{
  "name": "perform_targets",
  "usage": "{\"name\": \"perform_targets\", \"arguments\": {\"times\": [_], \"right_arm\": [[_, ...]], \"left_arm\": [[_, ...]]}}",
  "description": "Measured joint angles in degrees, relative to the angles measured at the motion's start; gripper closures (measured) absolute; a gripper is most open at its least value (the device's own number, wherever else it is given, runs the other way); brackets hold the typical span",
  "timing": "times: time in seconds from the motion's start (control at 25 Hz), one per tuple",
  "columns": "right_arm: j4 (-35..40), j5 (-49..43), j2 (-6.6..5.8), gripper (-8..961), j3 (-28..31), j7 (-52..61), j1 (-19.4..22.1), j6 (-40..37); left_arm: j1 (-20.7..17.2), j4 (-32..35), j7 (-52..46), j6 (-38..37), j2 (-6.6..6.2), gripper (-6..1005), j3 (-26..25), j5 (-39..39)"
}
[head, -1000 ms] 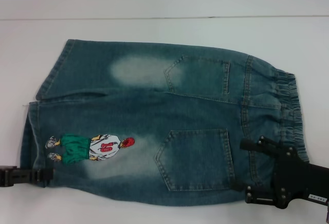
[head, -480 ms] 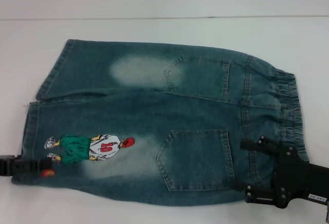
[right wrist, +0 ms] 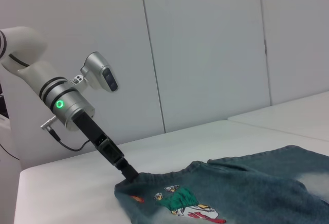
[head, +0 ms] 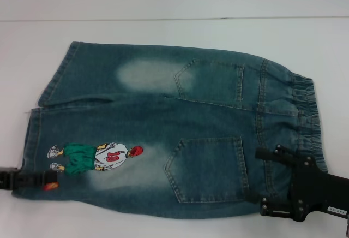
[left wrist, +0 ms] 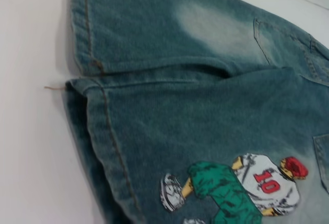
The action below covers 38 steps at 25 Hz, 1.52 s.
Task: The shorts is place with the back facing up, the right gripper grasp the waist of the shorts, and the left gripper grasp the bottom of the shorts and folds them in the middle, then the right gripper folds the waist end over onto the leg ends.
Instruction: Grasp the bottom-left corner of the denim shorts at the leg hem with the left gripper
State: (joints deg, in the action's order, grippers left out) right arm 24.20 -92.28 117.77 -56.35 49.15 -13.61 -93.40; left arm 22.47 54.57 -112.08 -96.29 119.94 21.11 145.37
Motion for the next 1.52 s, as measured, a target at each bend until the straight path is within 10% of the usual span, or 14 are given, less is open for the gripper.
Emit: {"name": "perform_targets", "arguments": {"times": [0.64, 1.52], "right_arm": [[0.1, 0.0, -0.02, 10, 0.0, 0.0, -0.1, -0.2], [-0.6, 0.3, -0.07, 11, 8.2, 2.0, 2.5, -5.5]], "left_arm": [[-0.1, 0.4, -0.2, -1.4, 0.1, 90, 0.0, 0.2], [-0.2, 4.6, -0.9, -2.5, 1.61, 716, 1.5, 0.6]]}}
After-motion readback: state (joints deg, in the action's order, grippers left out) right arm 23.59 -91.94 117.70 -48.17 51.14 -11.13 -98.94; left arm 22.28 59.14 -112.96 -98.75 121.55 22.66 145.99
